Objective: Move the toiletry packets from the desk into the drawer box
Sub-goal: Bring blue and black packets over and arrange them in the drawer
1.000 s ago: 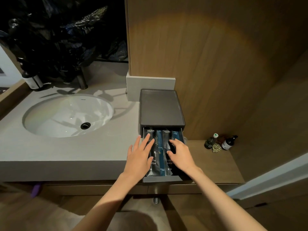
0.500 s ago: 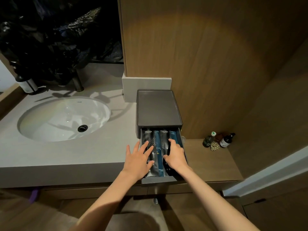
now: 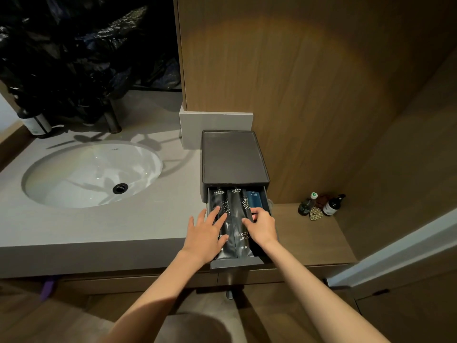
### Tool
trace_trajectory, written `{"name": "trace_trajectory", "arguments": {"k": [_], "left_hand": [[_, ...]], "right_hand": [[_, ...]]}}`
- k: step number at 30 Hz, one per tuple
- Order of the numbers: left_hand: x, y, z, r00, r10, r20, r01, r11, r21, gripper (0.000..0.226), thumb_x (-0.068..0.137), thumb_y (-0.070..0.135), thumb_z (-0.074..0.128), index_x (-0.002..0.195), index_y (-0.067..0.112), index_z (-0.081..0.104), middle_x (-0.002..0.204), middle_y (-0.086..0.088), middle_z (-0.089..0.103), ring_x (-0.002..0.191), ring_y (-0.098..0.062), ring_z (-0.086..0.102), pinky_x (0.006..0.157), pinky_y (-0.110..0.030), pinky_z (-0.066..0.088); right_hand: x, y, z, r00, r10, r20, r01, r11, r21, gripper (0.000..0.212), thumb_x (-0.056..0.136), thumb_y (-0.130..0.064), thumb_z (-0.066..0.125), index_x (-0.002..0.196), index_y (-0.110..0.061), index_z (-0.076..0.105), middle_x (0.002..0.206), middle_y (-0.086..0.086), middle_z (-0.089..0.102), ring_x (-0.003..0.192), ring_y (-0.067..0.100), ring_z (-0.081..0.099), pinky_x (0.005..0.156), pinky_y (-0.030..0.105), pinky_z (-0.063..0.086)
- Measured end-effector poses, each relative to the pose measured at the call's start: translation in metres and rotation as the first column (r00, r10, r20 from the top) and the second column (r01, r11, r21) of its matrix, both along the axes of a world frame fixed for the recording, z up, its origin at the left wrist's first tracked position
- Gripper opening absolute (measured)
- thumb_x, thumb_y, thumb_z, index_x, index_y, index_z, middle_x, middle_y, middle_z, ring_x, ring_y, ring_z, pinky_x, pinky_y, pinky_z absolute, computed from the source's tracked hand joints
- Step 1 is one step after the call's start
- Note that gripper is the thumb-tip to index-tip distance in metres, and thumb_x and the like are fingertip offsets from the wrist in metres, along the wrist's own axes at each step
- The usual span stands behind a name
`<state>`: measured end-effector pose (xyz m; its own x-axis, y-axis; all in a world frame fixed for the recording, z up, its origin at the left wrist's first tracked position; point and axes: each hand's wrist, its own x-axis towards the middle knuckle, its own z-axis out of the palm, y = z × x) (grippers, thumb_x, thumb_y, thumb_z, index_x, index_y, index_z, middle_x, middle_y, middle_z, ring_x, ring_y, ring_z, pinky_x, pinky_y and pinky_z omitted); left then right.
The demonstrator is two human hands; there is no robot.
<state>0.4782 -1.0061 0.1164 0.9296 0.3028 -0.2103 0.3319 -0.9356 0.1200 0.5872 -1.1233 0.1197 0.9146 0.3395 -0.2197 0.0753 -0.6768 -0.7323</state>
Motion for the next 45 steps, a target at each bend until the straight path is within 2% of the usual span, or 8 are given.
{"name": "trace_trajectory", "arguments": {"k": [7,15,18,21,25,27,33,45], "left_hand": [[0.002,0.003,0.001,1.000,-0.008,-0.008,0.007,1.000,-0.018,0.062,0.099,0.047,0.034,0.152,0.027,0.011,0.161,0.004,0.001,0.148,-0.029,0.002,0.117,-0.050,0.013],[-0.003,0.005,0.001,0.999,0.014,0.038,-0.011,0.995,-0.101,0.065,0.098,0.042,0.041,0.152,0.020,0.014,0.161,0.005,-0.005,0.148,-0.028,-0.004,0.118,-0.045,0.019],[-0.006,0.005,0.000,0.997,0.032,0.064,-0.024,0.992,-0.125,0.069,0.096,0.045,0.043,0.153,0.021,0.011,0.161,0.007,-0.007,0.147,-0.029,-0.005,0.118,-0.044,0.017],[-0.007,0.004,-0.001,0.997,0.032,0.066,-0.022,0.988,-0.152,0.074,0.094,0.047,0.044,0.153,0.023,0.008,0.160,0.010,-0.008,0.147,-0.029,-0.008,0.119,-0.046,0.014],[-0.005,0.001,-0.004,0.998,0.024,0.059,-0.014,0.988,-0.156,0.073,0.092,0.043,0.044,0.153,0.024,0.007,0.160,0.010,-0.009,0.147,-0.030,-0.010,0.119,-0.048,0.010],[-0.005,0.000,-0.004,0.998,0.022,0.053,-0.013,0.987,-0.157,0.075,0.091,0.043,0.043,0.153,0.024,0.005,0.160,0.010,-0.010,0.147,-0.030,-0.011,0.119,-0.048,0.009],[-0.003,-0.001,-0.003,0.998,0.039,0.052,-0.031,0.988,-0.154,0.083,0.089,0.043,0.046,0.153,0.020,-0.002,0.160,0.009,-0.011,0.147,-0.029,-0.013,0.119,-0.048,0.008],[-0.005,-0.001,-0.001,1.000,0.004,0.003,-0.003,0.997,-0.083,0.076,0.091,0.044,0.041,0.153,0.024,0.002,0.160,0.007,-0.015,0.146,-0.030,-0.016,0.119,-0.052,0.003]], "right_hand": [[0.011,0.000,0.002,0.948,-0.182,-0.261,0.229,0.960,0.162,0.022,0.091,-0.009,0.060,0.112,-0.005,0.066,0.118,0.010,0.065,0.112,0.023,0.058,0.093,0.025,0.041],[0.006,0.010,-0.012,0.956,-0.170,-0.237,0.205,0.970,0.129,0.020,0.088,-0.009,0.062,0.106,-0.007,0.068,0.123,0.008,0.064,0.114,0.024,0.058,0.095,0.027,0.041],[0.003,0.008,-0.010,0.998,-0.056,-0.032,0.058,0.996,0.063,0.027,0.089,-0.007,0.057,0.114,-0.013,0.064,0.114,0.006,0.067,0.101,0.020,0.062,0.096,0.029,0.048],[0.006,0.001,-0.004,0.956,0.245,0.163,-0.232,0.968,-0.092,0.050,0.086,-0.005,0.062,0.132,-0.020,0.052,0.120,0.003,0.058,0.101,0.015,0.057,0.094,0.028,0.046],[0.020,-0.010,0.005,0.813,0.580,0.051,-0.561,0.805,-0.193,0.078,0.084,-0.010,0.067,0.150,-0.025,0.028,0.157,0.002,0.025,0.142,0.019,0.030,0.115,0.028,0.027],[0.025,-0.013,0.007,0.745,0.664,-0.057,-0.658,0.719,-0.224,0.093,0.082,-0.020,0.073,0.153,-0.029,0.014,0.162,-0.003,0.005,0.148,0.020,0.015,0.119,0.034,0.022],[0.030,-0.009,0.008,0.637,0.760,-0.129,-0.754,0.580,-0.310,0.124,0.067,-0.039,0.084,0.152,-0.036,-0.006,0.159,-0.008,-0.019,0.149,0.023,0.004,0.119,0.040,0.023],[0.027,0.002,0.005,0.619,0.778,-0.107,-0.750,0.545,-0.374,0.128,0.063,-0.035,0.087,0.152,-0.037,-0.006,0.158,-0.008,-0.025,0.148,0.022,-0.010,0.118,0.044,0.020]]}}
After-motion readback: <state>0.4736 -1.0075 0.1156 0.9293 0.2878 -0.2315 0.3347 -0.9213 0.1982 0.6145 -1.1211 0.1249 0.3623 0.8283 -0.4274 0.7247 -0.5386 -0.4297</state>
